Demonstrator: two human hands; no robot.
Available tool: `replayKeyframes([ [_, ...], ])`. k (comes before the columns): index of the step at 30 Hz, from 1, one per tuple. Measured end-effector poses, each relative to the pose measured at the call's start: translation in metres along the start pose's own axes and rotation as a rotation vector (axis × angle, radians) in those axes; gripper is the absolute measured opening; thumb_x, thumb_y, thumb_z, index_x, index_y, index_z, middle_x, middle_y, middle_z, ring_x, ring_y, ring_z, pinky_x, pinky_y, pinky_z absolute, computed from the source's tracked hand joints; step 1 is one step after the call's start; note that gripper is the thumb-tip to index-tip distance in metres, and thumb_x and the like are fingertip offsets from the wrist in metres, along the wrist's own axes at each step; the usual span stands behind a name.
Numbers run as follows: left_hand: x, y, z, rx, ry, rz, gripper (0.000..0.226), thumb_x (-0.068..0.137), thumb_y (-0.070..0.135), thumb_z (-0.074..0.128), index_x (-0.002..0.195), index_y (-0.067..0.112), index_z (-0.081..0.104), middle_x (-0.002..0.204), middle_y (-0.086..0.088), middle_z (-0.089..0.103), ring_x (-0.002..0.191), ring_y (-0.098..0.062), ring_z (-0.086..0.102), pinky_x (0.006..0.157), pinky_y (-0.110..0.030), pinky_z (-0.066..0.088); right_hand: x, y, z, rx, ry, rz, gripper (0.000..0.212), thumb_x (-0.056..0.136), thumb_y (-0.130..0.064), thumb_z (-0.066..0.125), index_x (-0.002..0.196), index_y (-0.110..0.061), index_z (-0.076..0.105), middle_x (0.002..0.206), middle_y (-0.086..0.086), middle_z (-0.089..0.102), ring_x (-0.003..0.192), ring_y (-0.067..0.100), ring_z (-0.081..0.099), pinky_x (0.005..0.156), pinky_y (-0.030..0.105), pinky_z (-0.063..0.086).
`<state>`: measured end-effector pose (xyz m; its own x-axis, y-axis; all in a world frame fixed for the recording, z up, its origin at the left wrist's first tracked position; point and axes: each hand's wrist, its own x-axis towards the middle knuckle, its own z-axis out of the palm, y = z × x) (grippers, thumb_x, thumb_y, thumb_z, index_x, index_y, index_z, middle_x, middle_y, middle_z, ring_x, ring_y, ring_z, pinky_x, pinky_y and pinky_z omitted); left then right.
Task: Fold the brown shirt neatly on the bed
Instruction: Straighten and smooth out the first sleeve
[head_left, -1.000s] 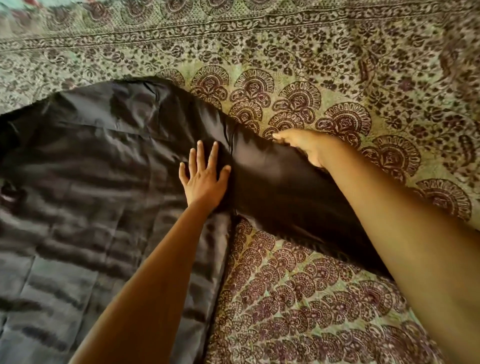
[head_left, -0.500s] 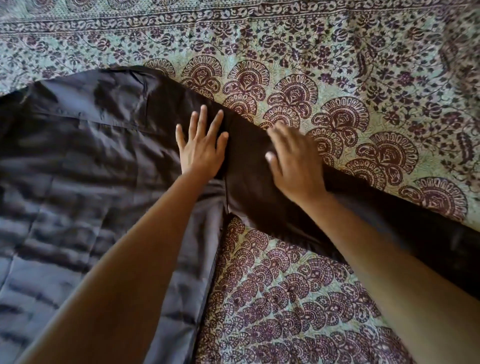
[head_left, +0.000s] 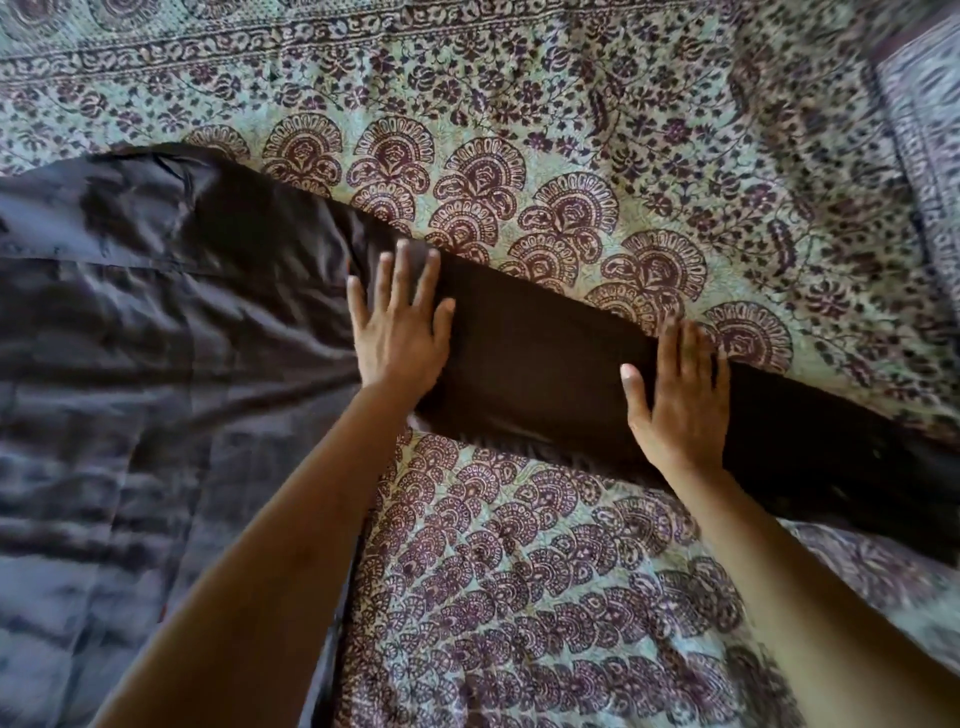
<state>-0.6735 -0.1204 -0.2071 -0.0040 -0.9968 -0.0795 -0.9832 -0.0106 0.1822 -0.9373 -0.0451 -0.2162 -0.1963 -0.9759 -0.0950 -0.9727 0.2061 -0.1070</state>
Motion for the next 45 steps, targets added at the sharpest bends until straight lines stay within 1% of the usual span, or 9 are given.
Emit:
replayKeyframes([
  [2,-0.019,0.031,0.01,-0.004,-0.07,0.109,0.058,0.092,0.051,0.015,0.148,0.032,0.017,0.158,-0.002,0.012,0.146,-0.022,0.011,0.115,-0.049,0.001,-0.006,0.004,-0.004,0.014,0.022,0.012,0.07,0.092,-0.05,0.02,0.143,-0.002,0.024,0.149,0.021,0.028,0.138,0.034,0.027,0.114,0.05,0.019],
  [6,-0.028,0.047,0.024,0.009,-0.076,0.099,0.06,0.09,0.053,0.015,0.147,0.035,0.019,0.157,-0.002,0.016,0.145,-0.022,0.015,0.115,-0.049,0.004,-0.02,-0.005,0.0,0.091,-0.033,-0.185,0.066,0.094,-0.049,0.016,0.146,-0.009,0.018,0.154,0.011,0.019,0.143,0.022,0.017,0.115,0.04,0.011],
  [13,-0.029,0.045,0.03,0.013,-0.067,0.096,0.057,0.093,0.052,0.022,0.147,0.035,0.019,0.158,-0.002,0.015,0.145,-0.023,0.011,0.116,-0.049,0.002,-0.024,0.081,-0.004,0.015,-0.037,0.124,0.067,0.09,-0.048,0.008,0.147,-0.013,0.017,0.155,0.009,0.015,0.143,0.024,0.017,0.115,0.042,0.011],
  [18,-0.03,0.052,0.028,0.01,-0.073,0.047,0.057,0.094,0.049,0.021,0.148,0.032,0.016,0.158,-0.004,0.011,0.146,-0.025,0.007,0.115,-0.052,-0.002,-0.029,0.11,-0.017,0.008,0.006,0.333,0.074,0.088,-0.051,0.009,0.146,-0.004,0.017,0.153,0.018,0.016,0.142,0.03,0.015,0.117,0.045,0.008],
  [24,-0.066,0.135,0.035,-0.017,-0.094,0.178,0.058,0.094,0.048,0.019,0.148,0.029,0.016,0.158,-0.003,0.012,0.146,-0.024,0.011,0.115,-0.049,-0.001,-0.047,0.045,-0.007,0.05,-0.056,-0.142,0.061,0.095,-0.044,0.019,0.146,-0.011,0.019,0.155,0.009,0.016,0.143,0.022,0.015,0.116,0.039,0.006],
  [34,-0.078,0.155,0.052,-0.017,-0.083,0.166,0.055,0.095,0.049,0.025,0.148,0.032,0.018,0.158,-0.003,0.014,0.145,-0.023,0.013,0.116,-0.05,0.005,-0.069,0.174,-0.018,0.016,-0.057,0.094,0.065,0.093,-0.049,0.019,0.146,-0.011,0.023,0.154,0.011,0.021,0.141,0.024,0.022,0.114,0.042,0.014],
  [38,-0.077,0.155,0.051,-0.019,-0.071,0.164,0.056,0.094,0.049,0.024,0.147,0.03,0.02,0.158,-0.004,0.015,0.145,-0.024,0.013,0.116,-0.051,0.004,-0.077,0.201,-0.028,0.091,0.029,0.377,0.068,0.093,-0.049,0.014,0.143,-0.005,0.026,0.151,0.016,0.025,0.14,0.028,0.026,0.114,0.045,0.017],
  [43,-0.078,0.158,0.052,-0.008,-0.074,0.155,0.058,0.093,0.049,0.023,0.148,0.03,0.02,0.158,-0.004,0.013,0.145,-0.024,0.012,0.116,-0.05,0.002,-0.088,0.206,-0.032,0.05,-0.05,0.077,0.064,0.093,-0.04,0.015,0.145,-0.004,0.018,0.154,0.014,0.015,0.143,0.024,0.014,0.116,0.035,0.005],
  [45,-0.079,0.159,0.052,-0.001,-0.069,0.155,0.058,0.093,0.049,0.023,0.147,0.03,0.02,0.158,-0.004,0.013,0.145,-0.024,0.012,0.115,-0.049,0.002,-0.09,0.202,-0.025,0.059,-0.055,0.084,0.064,0.092,-0.04,0.013,0.146,-0.005,0.017,0.155,0.012,0.014,0.143,0.023,0.014,0.116,0.035,0.005],
])
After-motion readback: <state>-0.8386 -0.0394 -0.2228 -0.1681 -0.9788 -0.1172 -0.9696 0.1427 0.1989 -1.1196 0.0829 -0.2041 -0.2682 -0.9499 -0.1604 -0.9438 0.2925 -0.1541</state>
